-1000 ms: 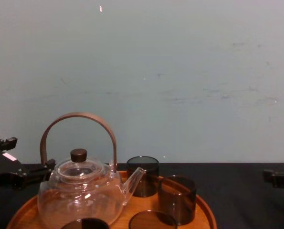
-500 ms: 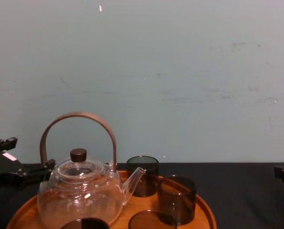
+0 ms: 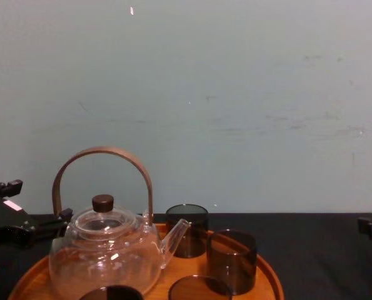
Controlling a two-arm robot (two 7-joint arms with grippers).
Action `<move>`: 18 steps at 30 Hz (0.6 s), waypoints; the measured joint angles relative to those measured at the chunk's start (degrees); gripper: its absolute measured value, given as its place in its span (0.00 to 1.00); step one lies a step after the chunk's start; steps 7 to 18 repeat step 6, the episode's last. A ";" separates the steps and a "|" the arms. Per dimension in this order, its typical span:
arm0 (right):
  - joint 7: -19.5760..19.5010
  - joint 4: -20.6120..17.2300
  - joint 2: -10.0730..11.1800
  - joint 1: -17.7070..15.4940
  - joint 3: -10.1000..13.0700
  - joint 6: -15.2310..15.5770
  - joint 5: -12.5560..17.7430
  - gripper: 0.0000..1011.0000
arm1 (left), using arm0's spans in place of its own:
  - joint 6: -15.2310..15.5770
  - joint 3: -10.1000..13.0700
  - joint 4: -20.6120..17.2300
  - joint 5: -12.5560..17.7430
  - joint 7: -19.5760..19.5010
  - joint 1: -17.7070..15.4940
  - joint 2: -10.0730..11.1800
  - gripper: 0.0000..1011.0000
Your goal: Pick up the glass from the table and place it on the tray.
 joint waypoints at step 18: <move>0.04 0.00 0.03 0.02 -0.04 0.00 0.00 0.99 | 0.00 0.00 0.00 0.00 0.00 0.00 0.00 1.00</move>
